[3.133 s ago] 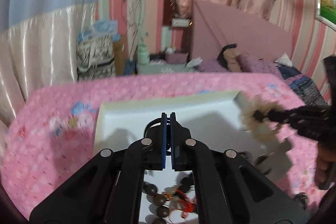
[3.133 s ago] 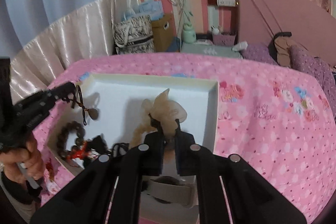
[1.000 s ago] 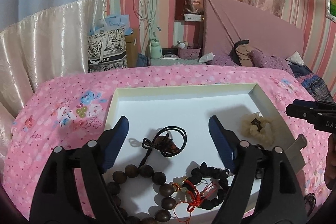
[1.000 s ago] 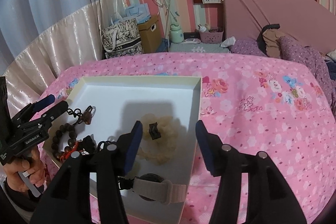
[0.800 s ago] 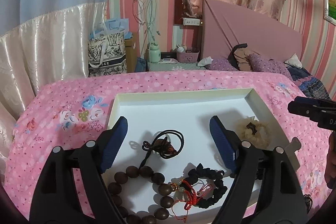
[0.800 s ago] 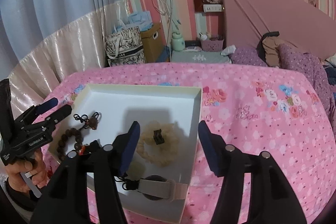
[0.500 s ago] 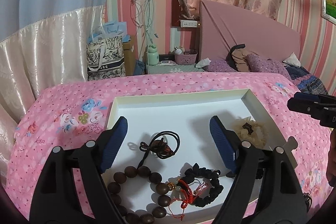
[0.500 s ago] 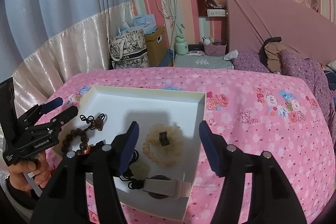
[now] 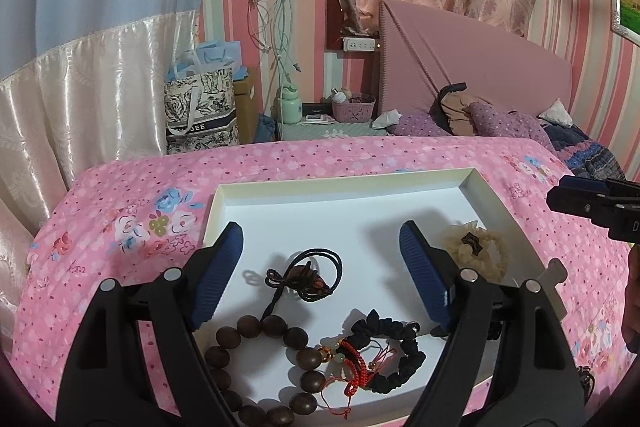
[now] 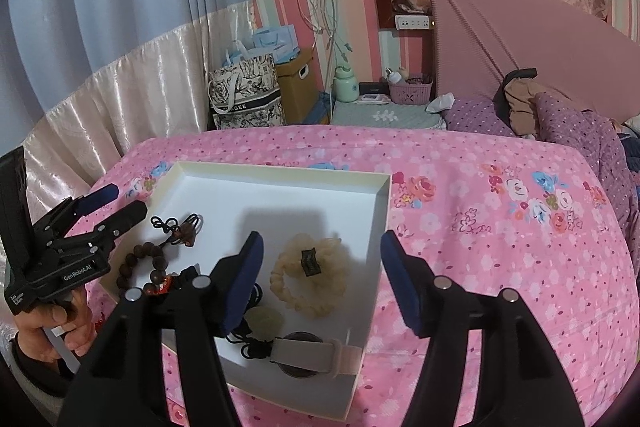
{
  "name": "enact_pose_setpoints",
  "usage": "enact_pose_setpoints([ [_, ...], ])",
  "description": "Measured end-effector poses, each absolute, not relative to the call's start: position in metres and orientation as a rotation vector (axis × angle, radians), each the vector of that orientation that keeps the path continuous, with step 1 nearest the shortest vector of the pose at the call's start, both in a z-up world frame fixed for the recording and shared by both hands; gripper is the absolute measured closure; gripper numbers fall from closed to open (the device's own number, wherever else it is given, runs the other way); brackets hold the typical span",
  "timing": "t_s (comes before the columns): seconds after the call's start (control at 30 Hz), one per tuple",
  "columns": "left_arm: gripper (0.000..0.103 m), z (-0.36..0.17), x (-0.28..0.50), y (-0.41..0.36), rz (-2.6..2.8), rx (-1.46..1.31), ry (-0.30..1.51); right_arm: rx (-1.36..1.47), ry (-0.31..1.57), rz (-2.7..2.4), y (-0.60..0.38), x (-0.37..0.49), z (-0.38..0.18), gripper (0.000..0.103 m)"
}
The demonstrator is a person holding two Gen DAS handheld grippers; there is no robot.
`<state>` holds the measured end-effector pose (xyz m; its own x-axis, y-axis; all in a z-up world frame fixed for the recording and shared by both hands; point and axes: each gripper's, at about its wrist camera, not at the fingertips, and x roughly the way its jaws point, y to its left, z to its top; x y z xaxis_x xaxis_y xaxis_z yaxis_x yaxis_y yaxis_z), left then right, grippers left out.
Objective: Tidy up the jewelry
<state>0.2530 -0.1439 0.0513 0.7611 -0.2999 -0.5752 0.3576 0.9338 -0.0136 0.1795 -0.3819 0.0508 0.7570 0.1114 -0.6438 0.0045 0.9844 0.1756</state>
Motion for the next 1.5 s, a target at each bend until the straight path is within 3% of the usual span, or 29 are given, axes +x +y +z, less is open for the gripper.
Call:
enact_pose_setpoints([
  [1.5, 0.023, 0.0469, 0.2525, -0.1471, -0.36, 0.106, 0.619, 0.176, 0.715, 0.058, -0.3829, 0.1786, 0.0473, 0.041],
])
